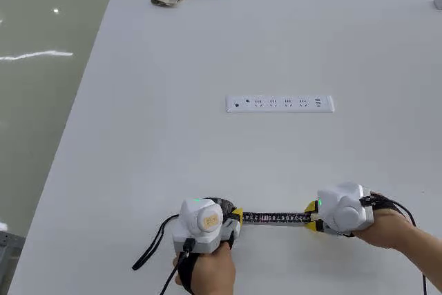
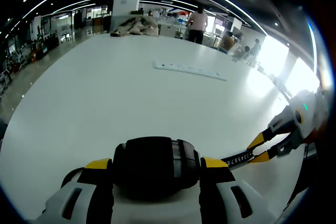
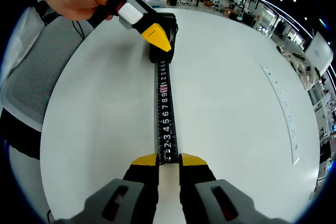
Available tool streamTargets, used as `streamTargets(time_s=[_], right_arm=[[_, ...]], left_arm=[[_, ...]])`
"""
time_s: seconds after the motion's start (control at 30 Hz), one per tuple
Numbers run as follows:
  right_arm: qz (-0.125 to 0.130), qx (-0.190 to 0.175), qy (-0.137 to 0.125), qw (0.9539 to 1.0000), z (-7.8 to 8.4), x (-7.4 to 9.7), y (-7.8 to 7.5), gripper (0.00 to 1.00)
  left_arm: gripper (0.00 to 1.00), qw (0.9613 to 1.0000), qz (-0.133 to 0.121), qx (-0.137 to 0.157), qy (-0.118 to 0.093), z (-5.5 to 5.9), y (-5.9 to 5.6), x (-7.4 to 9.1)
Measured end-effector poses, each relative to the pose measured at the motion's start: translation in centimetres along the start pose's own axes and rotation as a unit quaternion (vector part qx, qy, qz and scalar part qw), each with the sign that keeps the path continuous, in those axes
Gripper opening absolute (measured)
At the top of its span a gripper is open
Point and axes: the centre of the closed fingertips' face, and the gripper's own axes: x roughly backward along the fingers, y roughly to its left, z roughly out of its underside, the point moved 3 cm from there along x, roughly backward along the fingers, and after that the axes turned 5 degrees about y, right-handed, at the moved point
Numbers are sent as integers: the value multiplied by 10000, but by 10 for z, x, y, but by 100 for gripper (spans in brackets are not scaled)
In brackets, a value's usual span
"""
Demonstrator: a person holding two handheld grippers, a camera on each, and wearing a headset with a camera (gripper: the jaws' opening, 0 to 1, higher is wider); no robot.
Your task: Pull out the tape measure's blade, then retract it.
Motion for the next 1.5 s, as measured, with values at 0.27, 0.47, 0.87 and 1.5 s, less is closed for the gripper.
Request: streamTargets(time_s=[0.27, 0.47, 0.87, 1.5], right_arm=[[-13, 22, -33, 10000, -7, -3, 0, 14], [-29, 46, -48, 10000, -12, -5, 1, 14], [-44, 103, -86, 9999, -23, -9, 2, 14], [-47, 115, -163, 9998, -42, -18, 3, 14]], left_arm=[[64, 10000, -3, 1, 4, 1, 0, -1], [64, 10000, 0, -2, 9, 1, 0, 0], [64, 10000, 5, -7, 14, 0, 0, 0], [64, 10000, -2, -13, 16, 0, 0, 0]])
